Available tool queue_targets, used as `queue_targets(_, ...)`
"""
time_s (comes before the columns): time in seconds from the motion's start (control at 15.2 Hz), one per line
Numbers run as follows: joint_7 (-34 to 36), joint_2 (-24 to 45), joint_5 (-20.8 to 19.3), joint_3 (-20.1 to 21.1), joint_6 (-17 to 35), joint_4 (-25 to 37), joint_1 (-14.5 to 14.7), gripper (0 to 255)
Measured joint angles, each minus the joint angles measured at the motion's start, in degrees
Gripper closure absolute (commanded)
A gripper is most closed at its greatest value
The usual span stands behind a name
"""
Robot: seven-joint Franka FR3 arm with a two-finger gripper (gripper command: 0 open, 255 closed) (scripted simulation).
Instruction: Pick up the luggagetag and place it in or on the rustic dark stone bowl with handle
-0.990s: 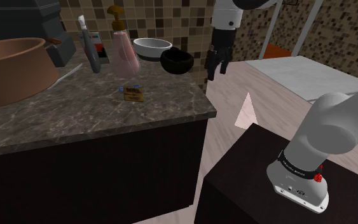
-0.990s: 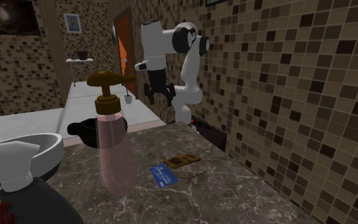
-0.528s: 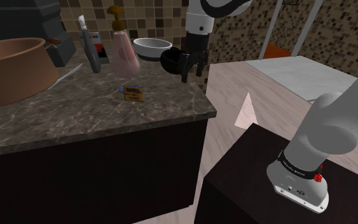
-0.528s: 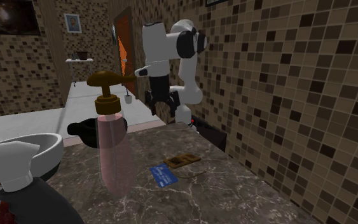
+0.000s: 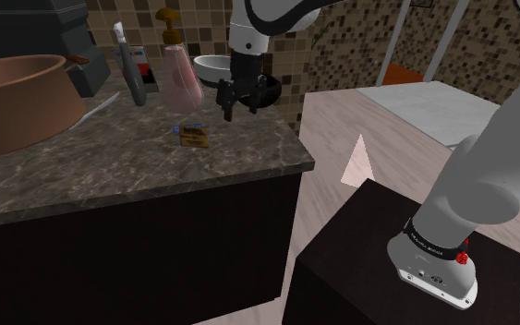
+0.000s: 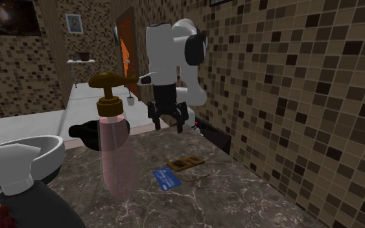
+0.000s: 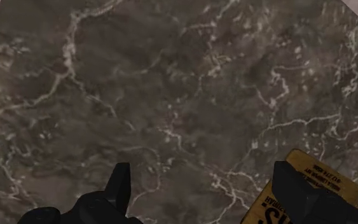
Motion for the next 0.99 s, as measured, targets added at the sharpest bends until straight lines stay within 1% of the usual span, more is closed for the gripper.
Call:
queue_targets(0.26, 3.6, 8.0, -2.3, 1.3, 1.1, 8.9, 0.9, 0)
queue_targets(0.33, 4.5, 9.8, -2.8, 1.6, 1.9, 10.3, 1.3, 0)
queue_targets(0.66, 9.2, 20.5, -6.6, 2.4, 2.1, 23.0, 3.9, 0)
queue_targets(0.86, 10.2, 23.7, -7.7, 2.4, 2.2, 26.6, 4.7, 0)
queue_targets(0.99, 10.4, 24.4, -7.9, 2.4, 3.5, 26.1, 4.9, 0)
